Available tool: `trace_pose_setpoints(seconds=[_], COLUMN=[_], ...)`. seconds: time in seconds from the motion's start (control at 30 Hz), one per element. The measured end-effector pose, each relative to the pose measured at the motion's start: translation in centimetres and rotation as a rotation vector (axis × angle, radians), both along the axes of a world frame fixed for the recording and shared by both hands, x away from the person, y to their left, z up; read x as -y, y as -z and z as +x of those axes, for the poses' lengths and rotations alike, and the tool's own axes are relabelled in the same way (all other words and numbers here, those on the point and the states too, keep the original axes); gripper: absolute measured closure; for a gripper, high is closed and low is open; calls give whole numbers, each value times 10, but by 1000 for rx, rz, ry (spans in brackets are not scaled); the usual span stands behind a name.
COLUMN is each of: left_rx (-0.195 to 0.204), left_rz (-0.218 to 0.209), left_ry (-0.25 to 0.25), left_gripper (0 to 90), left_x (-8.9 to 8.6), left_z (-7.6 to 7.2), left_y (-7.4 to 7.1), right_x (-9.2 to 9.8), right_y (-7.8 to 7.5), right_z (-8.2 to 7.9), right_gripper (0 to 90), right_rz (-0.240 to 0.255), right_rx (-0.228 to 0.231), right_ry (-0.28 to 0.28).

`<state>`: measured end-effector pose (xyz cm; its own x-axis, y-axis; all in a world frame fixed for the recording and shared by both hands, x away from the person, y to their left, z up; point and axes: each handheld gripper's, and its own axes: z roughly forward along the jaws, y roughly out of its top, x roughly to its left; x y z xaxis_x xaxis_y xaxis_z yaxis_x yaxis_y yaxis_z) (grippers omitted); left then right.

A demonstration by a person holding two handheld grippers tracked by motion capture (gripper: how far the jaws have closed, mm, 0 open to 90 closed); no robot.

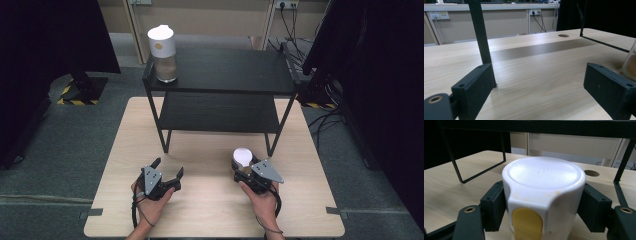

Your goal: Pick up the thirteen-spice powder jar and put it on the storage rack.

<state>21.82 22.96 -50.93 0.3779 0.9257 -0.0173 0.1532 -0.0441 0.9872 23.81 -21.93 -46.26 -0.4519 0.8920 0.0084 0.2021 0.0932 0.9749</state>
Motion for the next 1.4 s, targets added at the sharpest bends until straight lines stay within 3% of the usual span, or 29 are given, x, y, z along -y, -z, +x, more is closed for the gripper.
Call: trace_pose_setpoints(seconds=[0.23, 0.5, 1.4], left_rx=[1, 3, 3], left_rz=[2, 7, 17], left_ry=[0, 1, 0], left_gripper=[89, 89, 89], left_x=[0, 1, 2], left_z=[0, 0, 0], left_y=[0, 0, -1], right_x=[6, 15, 24], right_y=[-1, -14, -64], right_z=[-9, -15, -20], right_gripper=[309, 310, 310], right_rz=[51, 128, 184], right_rx=[33, 74, 232], right_ry=[7, 16, 49])
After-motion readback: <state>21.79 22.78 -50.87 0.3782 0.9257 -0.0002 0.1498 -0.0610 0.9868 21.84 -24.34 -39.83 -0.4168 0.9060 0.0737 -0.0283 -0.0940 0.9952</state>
